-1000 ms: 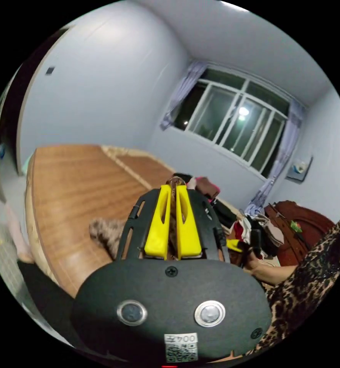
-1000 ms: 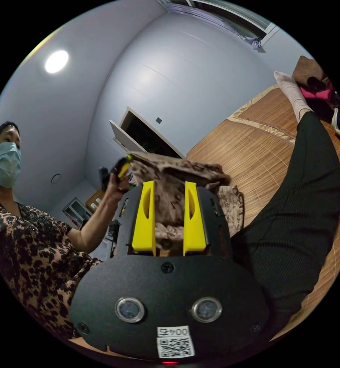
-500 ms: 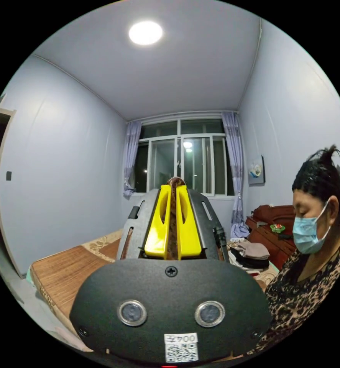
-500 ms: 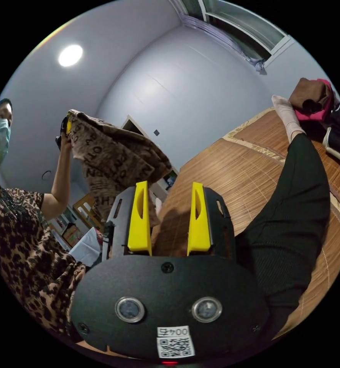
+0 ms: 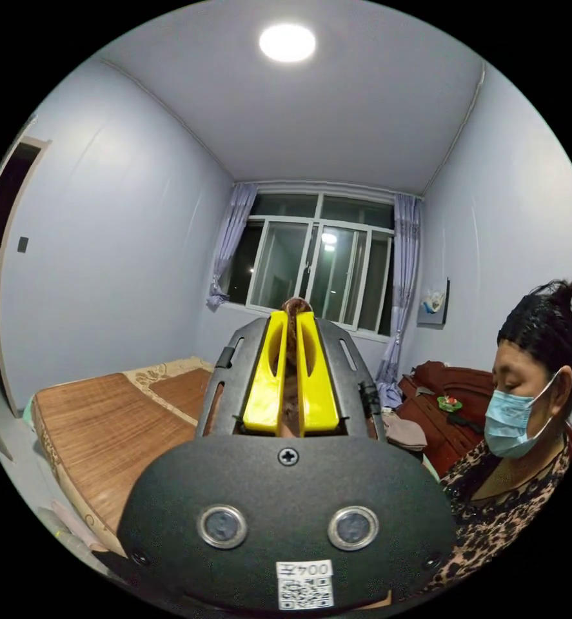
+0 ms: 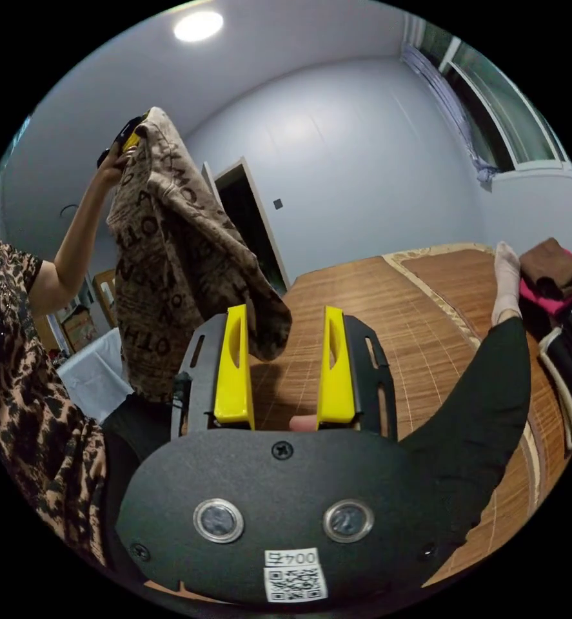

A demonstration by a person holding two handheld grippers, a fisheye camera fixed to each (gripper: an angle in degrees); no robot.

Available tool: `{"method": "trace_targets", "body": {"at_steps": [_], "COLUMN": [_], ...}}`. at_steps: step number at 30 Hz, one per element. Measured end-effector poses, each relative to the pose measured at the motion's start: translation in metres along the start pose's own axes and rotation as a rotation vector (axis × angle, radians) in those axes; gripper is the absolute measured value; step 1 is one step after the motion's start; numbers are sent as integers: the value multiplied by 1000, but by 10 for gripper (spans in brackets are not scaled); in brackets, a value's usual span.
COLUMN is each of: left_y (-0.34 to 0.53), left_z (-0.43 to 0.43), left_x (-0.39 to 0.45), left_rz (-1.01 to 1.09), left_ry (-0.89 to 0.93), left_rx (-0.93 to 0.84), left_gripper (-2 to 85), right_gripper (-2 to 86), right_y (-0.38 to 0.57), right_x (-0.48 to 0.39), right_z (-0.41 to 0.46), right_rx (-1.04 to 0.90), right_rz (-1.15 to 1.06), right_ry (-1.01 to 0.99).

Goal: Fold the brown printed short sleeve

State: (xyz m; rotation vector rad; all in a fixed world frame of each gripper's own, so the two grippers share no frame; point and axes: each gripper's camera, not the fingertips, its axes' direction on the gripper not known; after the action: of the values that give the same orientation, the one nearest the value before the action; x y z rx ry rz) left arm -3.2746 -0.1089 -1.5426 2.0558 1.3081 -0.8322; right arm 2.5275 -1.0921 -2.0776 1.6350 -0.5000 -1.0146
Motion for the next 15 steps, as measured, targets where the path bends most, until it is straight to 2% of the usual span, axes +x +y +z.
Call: {"method": "trace_targets", "body": {"at_steps": [5,8,11,15], "left_y": [-2,-1,3,9], "left_z": [-1,-2,-5,-13], "left_x": [6,5,-1,-12], "left_rz": [6,1,-8,-24], "left_ry": [18,17,2,-41], "left_rx": [-36,-57,-64,-65], "left_gripper": [15,15,15,14], "right_gripper": [158,99,57,40], "right_y": [-50,-83,-108,-132], "right_x": [-20,-22,-19,-11], "right_z": [14,16,16,-5], "right_rx": [0,-23,-79,-59], "right_rz": [-163,-231,-220,-186], "right_ry": [41,14,-13,46]}}
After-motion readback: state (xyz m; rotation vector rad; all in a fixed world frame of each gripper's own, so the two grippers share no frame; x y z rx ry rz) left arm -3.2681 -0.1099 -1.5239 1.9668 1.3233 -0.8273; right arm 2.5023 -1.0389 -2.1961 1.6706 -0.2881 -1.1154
